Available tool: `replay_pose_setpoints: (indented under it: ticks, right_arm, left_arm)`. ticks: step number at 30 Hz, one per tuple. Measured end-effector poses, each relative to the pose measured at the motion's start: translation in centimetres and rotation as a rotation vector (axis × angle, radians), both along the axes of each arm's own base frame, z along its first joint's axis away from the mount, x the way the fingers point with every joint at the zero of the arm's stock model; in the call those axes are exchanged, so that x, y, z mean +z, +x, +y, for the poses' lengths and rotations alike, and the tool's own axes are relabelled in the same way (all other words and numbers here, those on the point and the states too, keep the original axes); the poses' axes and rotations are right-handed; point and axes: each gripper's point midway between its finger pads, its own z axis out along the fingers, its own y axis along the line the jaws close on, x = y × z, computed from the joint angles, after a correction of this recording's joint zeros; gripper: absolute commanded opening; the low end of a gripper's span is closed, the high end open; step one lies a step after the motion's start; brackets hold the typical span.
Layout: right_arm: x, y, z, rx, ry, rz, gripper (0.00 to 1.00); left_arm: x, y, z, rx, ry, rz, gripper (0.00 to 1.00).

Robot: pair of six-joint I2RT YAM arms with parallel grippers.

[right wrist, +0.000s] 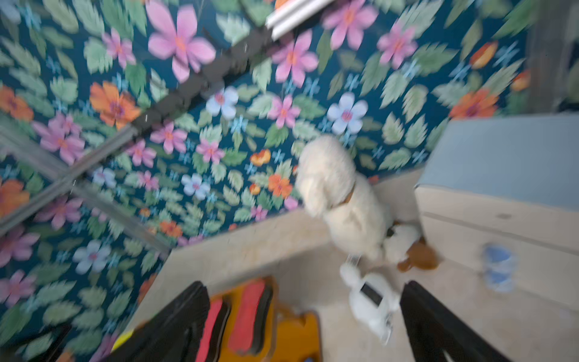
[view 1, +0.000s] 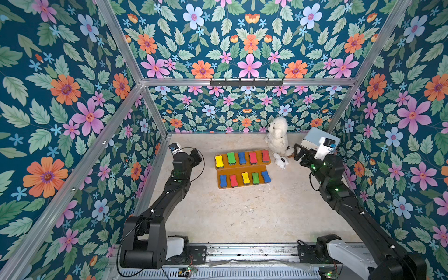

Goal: Remove the whiteboard erasers from the shelf
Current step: Adjust the shelf at the center of the board.

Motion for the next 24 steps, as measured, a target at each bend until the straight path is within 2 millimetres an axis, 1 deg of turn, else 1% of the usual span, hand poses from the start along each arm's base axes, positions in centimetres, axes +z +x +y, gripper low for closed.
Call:
replay_pose_setpoints:
  ticks: [1,3,5,8,9,10,12,14,18,24]
  right_arm:
    - [-0.7,0.0,1.0,0.046,0.005,0.039,0.99]
    - [-1.7,0.1,2.3,0.105,0.027,0.097,0.99]
    - [-2.6,0.5,3.5,0.169,0.037,0.140,0.97]
    - [-4.4,1.4,5.5,0.267,0.060,0.216,0.83]
    - [-5.1,1.7,6.0,0.297,0.075,0.244,0.78]
    - [-5.6,2.0,6.2,0.317,0.095,0.267,0.76]
    - [-7.1,2.5,6.7,0.362,0.144,0.326,0.75]
    - [-8.2,2.6,7.1,0.398,0.164,0.363,0.75]
    - [-8.5,2.4,8.1,0.468,0.206,0.378,0.75]
    - [-9.0,3.0,8.5,0.506,0.235,0.380,0.76]
  left_arm:
    - [-0.5,-0.1,-0.8,-0.034,-0.033,0.027,0.82]
    - [-1.1,-0.3,-2.2,-0.102,-0.087,0.066,0.83]
    - [-1.6,-0.7,-3.5,-0.164,-0.134,0.095,0.83]
    - [-2.2,-1.3,-5.2,-0.250,-0.198,0.127,0.83]
    - [-2.6,-1.5,-5.9,-0.279,-0.228,0.141,0.83]
    - [-3.0,-1.6,-6.4,-0.305,-0.241,0.152,0.83]
    - [-3.9,-1.9,-7.5,-0.360,-0.287,0.179,0.83]
    - [-4.5,-1.9,-8.5,-0.409,-0.318,0.198,0.83]
    - [-4.8,-1.6,-10.0,-0.475,-0.395,0.202,0.85]
    - [-3.2,-0.7,-11.3,-0.536,-0.428,0.150,0.86]
